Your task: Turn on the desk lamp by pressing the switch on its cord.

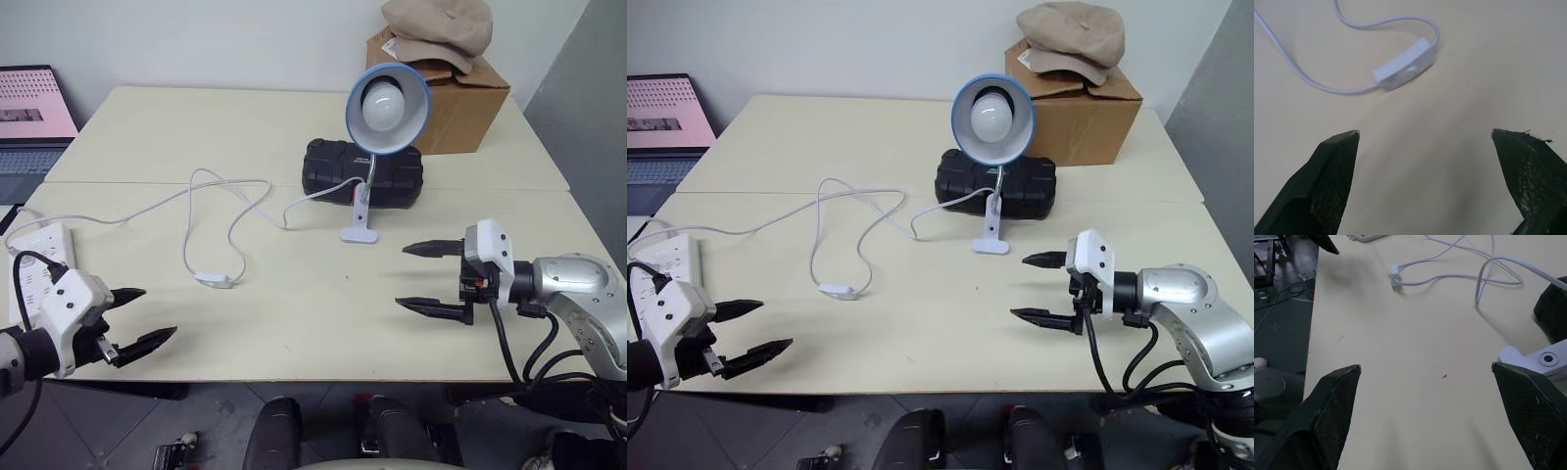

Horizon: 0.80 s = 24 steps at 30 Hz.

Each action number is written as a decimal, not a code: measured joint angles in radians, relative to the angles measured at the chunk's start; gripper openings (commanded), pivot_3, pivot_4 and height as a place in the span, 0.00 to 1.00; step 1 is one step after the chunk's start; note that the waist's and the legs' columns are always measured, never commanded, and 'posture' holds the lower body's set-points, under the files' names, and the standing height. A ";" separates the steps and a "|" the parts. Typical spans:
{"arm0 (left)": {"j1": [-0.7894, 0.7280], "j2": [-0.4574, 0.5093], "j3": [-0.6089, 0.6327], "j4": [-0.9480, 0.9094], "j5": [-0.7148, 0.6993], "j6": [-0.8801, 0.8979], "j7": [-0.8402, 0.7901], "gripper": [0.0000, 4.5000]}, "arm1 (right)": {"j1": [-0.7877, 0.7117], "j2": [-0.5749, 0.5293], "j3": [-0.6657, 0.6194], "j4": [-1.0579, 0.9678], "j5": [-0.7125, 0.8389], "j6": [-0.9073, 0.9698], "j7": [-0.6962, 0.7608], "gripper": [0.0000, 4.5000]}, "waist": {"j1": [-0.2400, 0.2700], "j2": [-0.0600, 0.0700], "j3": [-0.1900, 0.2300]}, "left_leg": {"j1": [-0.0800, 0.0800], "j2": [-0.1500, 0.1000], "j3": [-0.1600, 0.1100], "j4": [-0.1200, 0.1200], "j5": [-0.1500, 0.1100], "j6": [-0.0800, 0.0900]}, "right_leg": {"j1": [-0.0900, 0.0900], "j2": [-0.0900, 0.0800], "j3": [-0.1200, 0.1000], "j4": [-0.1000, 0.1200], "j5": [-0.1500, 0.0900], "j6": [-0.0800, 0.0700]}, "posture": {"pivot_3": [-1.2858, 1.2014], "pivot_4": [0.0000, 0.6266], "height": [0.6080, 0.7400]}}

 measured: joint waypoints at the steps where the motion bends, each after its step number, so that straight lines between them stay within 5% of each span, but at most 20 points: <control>1: -0.002 0.000 0.000 0.000 -0.001 -0.001 0.000 1.00 | 0.000 0.000 0.003 0.001 -0.001 -0.002 0.000 1.00 | 0.000 0.000 0.000 | 0.000 0.000 0.000 0.000 0.000 0.000 | 0.000 0.000 0.000 0.000 0.000 0.000 | 0.52 0.24 1.00; 11: -0.026 -0.019 -0.029 0.009 0.039 -0.075 0.021 1.00 | -0.014 0.012 0.016 0.005 -0.014 -0.005 -0.004 1.00 | 0.001 0.000 0.000 | 0.000 0.000 0.000 0.000 0.000 0.000 | 0.000 0.000 0.000 0.000 0.000 0.000 | 0.52 0.24 1.00; 24: -0.263 -0.004 -0.196 0.344 0.137 -0.359 -0.067 1.00 | -0.060 0.026 0.087 -0.038 -0.038 0.089 -0.080 1.00 | 0.001 0.000 0.000 | 0.000 0.000 0.000 0.000 0.000 0.000 | 0.000 0.000 0.000 0.000 0.000 0.000 | 0.52 0.24 1.00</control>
